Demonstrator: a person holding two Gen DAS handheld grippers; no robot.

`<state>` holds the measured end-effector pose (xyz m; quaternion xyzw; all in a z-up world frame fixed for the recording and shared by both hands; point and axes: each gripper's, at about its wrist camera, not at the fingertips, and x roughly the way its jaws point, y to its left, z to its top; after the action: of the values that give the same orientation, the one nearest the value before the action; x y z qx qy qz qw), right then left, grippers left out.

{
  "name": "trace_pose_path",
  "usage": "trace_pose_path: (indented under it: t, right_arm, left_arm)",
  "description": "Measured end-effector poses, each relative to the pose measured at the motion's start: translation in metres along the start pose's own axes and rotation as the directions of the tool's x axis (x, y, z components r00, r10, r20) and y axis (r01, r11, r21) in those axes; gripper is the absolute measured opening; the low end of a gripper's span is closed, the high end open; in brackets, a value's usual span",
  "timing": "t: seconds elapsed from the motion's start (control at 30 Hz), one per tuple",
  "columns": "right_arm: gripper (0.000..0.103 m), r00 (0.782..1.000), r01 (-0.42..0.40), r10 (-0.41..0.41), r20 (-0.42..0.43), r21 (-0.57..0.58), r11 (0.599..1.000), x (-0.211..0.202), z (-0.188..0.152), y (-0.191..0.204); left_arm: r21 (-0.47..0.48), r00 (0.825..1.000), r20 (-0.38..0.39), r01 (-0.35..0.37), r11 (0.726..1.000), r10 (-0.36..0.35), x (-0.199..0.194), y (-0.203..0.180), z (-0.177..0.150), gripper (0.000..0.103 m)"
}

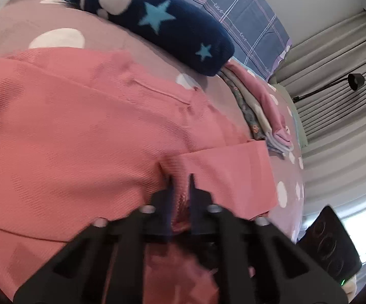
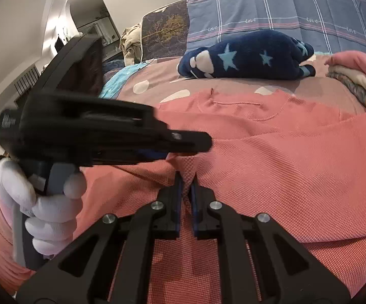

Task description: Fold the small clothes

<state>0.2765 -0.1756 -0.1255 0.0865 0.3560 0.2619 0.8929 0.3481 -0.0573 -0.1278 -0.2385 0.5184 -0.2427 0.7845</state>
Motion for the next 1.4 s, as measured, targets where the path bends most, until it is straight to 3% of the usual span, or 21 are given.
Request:
trace_pose_path:
  t: [0.13,0.2,0.27,0.3,0.47,0.6,0.73,0.83,0.87,0.9,0.97,1.07,1.1,1.13,1.17,1.2,1.23,1.3,1.33,1.4]
  right_arm:
    - [0.011,0.999,-0.009,0.008,0.040,0.026,1.000,-0.008,0.001,-0.005]
    - [0.018,0.991,0.019,-0.026,0.128,0.053,0.998,-0.028,0.002,-0.012]
    - [0.038,0.972,0.058,-0.073,0.224,0.070,0.996,-0.049,0.005,-0.020]
    - [0.039,0.956,0.091,-0.112,0.272,0.089,0.992,-0.062,0.008,-0.027]
    - [0.039,0.928,0.166,-0.227,0.294,0.219,0.962,-0.082,0.014,-0.063]
    - [0.039,0.948,0.138,-0.231,0.218,0.373,0.917,-0.070,0.007,-0.094]
    - [0.039,0.956,0.170,-0.245,0.160,0.377,0.910,-0.056,0.001,-0.095]
    - [0.039,0.953,0.184,-0.255,0.166,0.351,0.918,-0.055,0.001,-0.089]
    - [0.039,0.952,0.186,-0.256,0.166,0.347,0.919,-0.055,0.002,-0.088]
    - [0.039,0.953,0.188,-0.255,0.164,0.340,0.921,-0.054,0.002,-0.088]
    - [0.039,0.956,0.190,-0.251,0.153,0.331,0.924,-0.052,0.004,-0.087]
    - [0.039,0.961,0.190,-0.241,0.135,0.309,0.932,-0.053,0.007,-0.081]
    - [0.039,0.963,0.196,-0.240,0.125,0.288,0.937,-0.055,0.009,-0.078]
    - [0.043,0.963,0.207,-0.244,0.114,0.267,0.941,-0.058,0.010,-0.074]
    - [0.059,0.964,0.224,-0.251,0.093,0.234,0.946,-0.059,0.013,-0.071]
    - [0.066,0.961,0.262,-0.273,0.037,0.183,0.947,-0.058,0.012,-0.067]
    - [0.068,0.958,0.279,-0.285,0.012,0.170,0.945,-0.058,0.009,-0.068]
    - [0.067,0.953,0.303,-0.297,-0.064,0.177,0.936,-0.057,-0.011,-0.079]
    - [0.060,0.951,0.306,-0.293,-0.096,0.191,0.933,-0.057,-0.021,-0.087]
    - [0.055,0.969,0.246,-0.241,-0.050,0.232,0.941,-0.073,-0.034,-0.098]
  left_arm:
    - [0.076,0.996,0.069,-0.067,0.995,0.062,-0.015,-0.025,0.006,0.004]
    - [0.112,0.990,0.122,-0.090,0.990,0.077,-0.032,-0.034,0.014,0.004]
    - [0.153,0.976,0.188,-0.138,0.978,0.108,-0.059,-0.035,0.021,0.004]
    - [0.168,0.969,0.209,-0.167,0.972,0.131,-0.068,-0.032,0.024,0.004]
    - [0.184,0.912,0.287,-0.353,0.917,0.293,-0.111,0.000,0.028,0.004]
    - [0.146,0.874,0.297,-0.440,0.886,0.385,-0.118,0.034,0.026,0.005]
    - [0.161,0.833,0.317,-0.518,0.840,0.453,-0.108,0.056,0.023,0.010]
    - [0.153,0.773,0.375,-0.596,0.788,0.512,-0.109,0.059,0.020,0.022]
    - [0.153,0.767,0.389,-0.599,0.786,0.510,-0.111,0.057,0.018,0.023]
    - [0.155,0.767,0.399,-0.597,0.787,0.503,-0.113,0.055,0.016,0.025]
    - [0.186,0.782,0.414,-0.573,0.798,0.466,-0.115,0.045,0.008,0.026]
    - [0.268,0.828,0.399,-0.515,0.814,0.394,-0.105,0.029,-0.008,0.035]
    - [0.294,0.835,0.384,-0.514,0.806,0.393,-0.096,0.026,-0.013,0.039]
    - [0.318,0.834,0.367,-0.529,0.787,0.412,-0.084,0.026,-0.017,0.041]
    - [0.340,0.826,0.338,-0.554,0.759,0.451,-0.068,0.029,-0.020,0.042]
    - [0.358,0.814,0.302,-0.579,0.733,0.495,-0.052,0.036,-0.025,0.045]
    - [0.365,0.799,0.314,-0.600,0.711,0.513,-0.037,0.044,-0.032,0.047]
    - [0.367,0.788,0.337,-0.614,0.699,0.516,-0.041,0.040,-0.034,0.048]
    - [0.362,0.784,0.336,-0.619,0.697,0.522,-0.041,0.040,-0.034,0.050]
    - [0.359,0.789,0.337,-0.612,0.705,0.513,-0.043,0.043,-0.035,0.050]
